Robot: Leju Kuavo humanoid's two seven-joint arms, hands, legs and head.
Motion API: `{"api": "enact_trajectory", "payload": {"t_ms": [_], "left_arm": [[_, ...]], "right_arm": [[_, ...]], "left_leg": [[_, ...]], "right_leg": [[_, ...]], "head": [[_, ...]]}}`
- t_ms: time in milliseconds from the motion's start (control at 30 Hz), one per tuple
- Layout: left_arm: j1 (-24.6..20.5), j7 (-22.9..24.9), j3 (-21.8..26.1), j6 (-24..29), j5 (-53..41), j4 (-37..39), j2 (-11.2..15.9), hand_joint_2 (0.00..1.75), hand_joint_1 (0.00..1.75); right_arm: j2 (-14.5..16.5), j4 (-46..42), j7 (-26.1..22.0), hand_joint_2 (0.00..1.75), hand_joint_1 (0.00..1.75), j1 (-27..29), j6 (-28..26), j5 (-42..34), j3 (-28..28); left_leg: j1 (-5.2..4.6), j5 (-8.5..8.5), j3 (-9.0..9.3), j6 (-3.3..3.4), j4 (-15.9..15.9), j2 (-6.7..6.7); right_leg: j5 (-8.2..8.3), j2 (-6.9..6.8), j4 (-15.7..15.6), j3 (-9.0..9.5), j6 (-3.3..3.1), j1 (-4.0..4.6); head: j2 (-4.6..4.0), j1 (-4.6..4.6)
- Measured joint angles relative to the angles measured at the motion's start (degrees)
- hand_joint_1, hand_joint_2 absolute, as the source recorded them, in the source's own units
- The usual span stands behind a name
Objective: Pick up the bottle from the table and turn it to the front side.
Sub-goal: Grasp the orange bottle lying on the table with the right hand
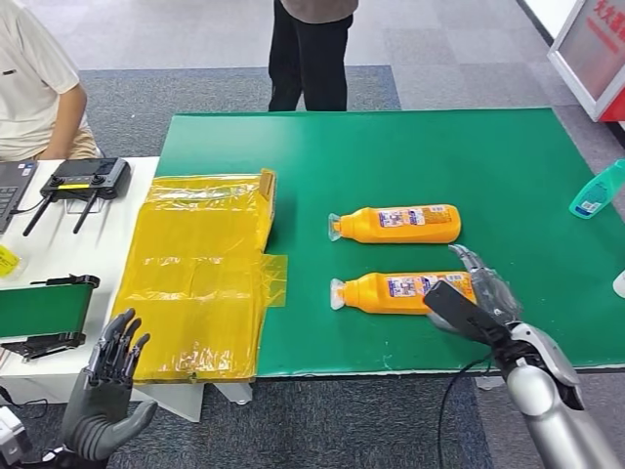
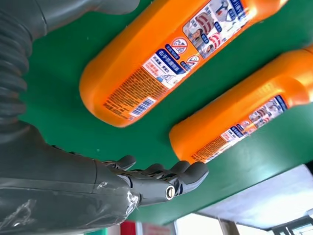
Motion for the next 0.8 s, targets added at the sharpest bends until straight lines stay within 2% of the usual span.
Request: {"api": "enact_trajectory", "payload": {"t_ms": [433, 600, 800], "left_arm": [[-0.96, 0.0, 0.08, 0.03, 0.27, 0.52, 0.03, 1.75, 0.0], [-0.76, -0.4, 0.07, 0.26, 0.01, 0.56, 0.07, 1.75, 0.0], [-0.17, -0.89, 0.01, 0.58, -0.66, 0.16, 0.14, 1.75, 0.0]], "right_arm": [[-3.41, 10.33, 1.91, 1.75, 0.0, -7.99, -0.21, 2.53, 8.86], [-4.88, 12.7, 4.12, 1.75, 0.0, -9.44, -0.2, 5.41, 11.1], [-6.21, 14.48, 4.63, 1.75, 0.0, -9.79, -0.53, 6.62, 12.48]], "left_leg": [[0.0, 0.01, -0.02, 0.01, 0.0, -0.02], [0.0, 0.0, -0.02, 0.01, 0.0, -0.02], [0.0, 0.0, -0.02, 0.02, 0.0, -0.03]], "right_leg": [[0.02, 0.0, 0.0, -0.01, 0.03, -0.01], [0.02, -0.01, 0.0, -0.01, 0.03, -0.01], [0.02, -0.01, 0.0, -0.02, 0.03, -0.01]], "head": [[0.0, 0.0], [0.0, 0.0], [0.0, 0.0]]}}
